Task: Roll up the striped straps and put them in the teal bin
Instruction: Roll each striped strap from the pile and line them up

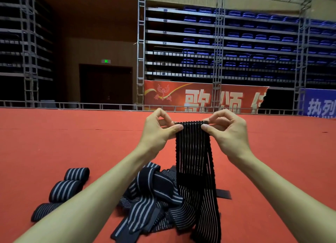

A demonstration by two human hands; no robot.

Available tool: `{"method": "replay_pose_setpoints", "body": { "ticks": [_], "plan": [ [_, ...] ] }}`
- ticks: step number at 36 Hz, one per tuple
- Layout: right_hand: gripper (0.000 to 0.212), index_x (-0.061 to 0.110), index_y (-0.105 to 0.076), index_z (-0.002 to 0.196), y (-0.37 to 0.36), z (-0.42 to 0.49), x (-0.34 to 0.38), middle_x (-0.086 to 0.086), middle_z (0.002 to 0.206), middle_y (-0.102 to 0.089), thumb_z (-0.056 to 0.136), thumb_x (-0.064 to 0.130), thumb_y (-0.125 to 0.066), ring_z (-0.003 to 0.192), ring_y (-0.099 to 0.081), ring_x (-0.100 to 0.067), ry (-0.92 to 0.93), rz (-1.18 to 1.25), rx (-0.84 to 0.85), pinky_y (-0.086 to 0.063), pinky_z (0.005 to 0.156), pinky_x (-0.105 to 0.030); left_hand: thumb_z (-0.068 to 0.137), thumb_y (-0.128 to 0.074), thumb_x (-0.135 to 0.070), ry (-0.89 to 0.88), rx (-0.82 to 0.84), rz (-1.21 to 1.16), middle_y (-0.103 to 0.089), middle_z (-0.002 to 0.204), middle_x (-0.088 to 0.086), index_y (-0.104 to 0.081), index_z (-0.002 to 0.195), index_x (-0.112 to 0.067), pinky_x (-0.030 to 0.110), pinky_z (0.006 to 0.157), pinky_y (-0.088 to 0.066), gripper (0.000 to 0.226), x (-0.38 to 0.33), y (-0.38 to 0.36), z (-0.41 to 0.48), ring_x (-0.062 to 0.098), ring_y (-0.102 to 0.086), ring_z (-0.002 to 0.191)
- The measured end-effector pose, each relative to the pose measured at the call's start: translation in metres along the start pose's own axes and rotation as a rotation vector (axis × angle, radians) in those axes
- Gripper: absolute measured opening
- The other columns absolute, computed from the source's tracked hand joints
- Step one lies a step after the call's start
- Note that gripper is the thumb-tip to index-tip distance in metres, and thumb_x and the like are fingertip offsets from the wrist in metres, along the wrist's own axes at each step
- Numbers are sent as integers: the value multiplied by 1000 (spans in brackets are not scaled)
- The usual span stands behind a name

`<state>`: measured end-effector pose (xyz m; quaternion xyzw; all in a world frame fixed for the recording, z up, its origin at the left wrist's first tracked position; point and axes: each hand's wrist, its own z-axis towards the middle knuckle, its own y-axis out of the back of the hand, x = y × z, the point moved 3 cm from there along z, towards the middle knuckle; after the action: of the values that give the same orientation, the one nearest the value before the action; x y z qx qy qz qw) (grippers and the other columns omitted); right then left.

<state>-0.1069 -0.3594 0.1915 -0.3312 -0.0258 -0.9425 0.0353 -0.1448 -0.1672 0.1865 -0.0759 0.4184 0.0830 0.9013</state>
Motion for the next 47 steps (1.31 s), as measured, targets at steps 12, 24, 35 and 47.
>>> {"method": "replay_pose_setpoints", "body": {
  "ticks": [12, 24, 35, 47],
  "plan": [
    [36, 12, -46, 69, -4, -1, -7, -7, 75, -68, 81, -9, -73, 73, -70, -6, 44, -58, 3, -57, 67, -23, 86, -69, 7, -16, 89, 40, -65, 76, 13, -73, 83, -7, 28, 72, -58, 15, 6, 1, 3, 22, -67, 76],
    [31, 23, -66, 96, -28, -3, -4, 5, 98, -69, 79, 1, -80, 89, -67, -7, 136, -139, 177, -54, 79, -24, 88, -67, 6, -87, -4, -56, -64, 69, 0, -70, 85, -8, 27, 64, -56, 14, -5, 0, 13, 17, -67, 71],
    [38, 20, -70, 92, -42, 16, 10, 0, 98, -72, 75, -14, -75, 88, -71, -11, 41, 161, 31, -60, 78, -32, 98, -55, -1, -164, 166, 40, -60, 123, 15, -29, 142, -43, 34, 77, -60, 66, -6, -6, 1, 22, -69, 102],
    [42, 23, -69, 100, -63, 22, 13, 7, 101, -70, 76, -11, -74, 93, -69, -8, 91, 148, 88, -59, 84, -33, 94, -50, -6, -206, 131, 144, -26, 161, 4, -12, 144, -61, 53, 113, -39, 84, -6, -5, 0, 23, -36, 144]
  ]
}}
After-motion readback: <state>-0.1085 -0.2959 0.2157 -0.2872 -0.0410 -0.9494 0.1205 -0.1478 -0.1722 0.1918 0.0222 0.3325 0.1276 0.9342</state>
